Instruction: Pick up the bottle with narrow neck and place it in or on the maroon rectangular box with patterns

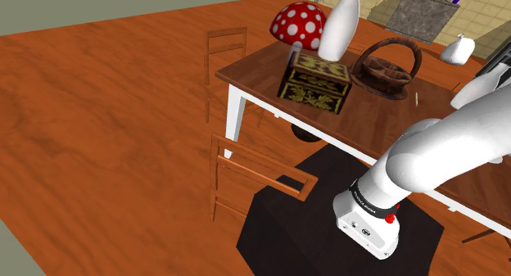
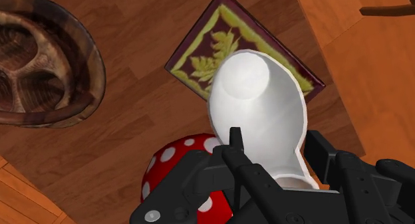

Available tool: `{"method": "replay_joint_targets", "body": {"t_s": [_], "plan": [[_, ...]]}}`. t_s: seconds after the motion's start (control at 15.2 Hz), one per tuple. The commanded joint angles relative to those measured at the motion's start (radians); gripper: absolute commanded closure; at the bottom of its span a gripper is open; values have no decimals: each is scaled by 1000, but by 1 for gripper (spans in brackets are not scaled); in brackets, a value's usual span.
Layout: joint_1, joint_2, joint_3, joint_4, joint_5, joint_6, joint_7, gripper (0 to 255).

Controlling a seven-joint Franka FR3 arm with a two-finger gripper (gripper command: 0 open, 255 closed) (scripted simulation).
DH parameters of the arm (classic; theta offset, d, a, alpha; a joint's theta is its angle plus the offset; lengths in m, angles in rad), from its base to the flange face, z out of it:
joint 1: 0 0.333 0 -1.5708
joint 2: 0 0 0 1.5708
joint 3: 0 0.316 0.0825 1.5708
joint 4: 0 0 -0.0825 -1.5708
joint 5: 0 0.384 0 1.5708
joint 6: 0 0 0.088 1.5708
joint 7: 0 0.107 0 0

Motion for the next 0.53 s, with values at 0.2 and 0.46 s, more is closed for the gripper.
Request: {"method": "replay_joint_targets", "body": {"t_s": [0.2,0.46], "plan": [[-3,-31,4,-98,-10,68,10,255],[-5,-40,4,-128,-12,90,12,255]]}}
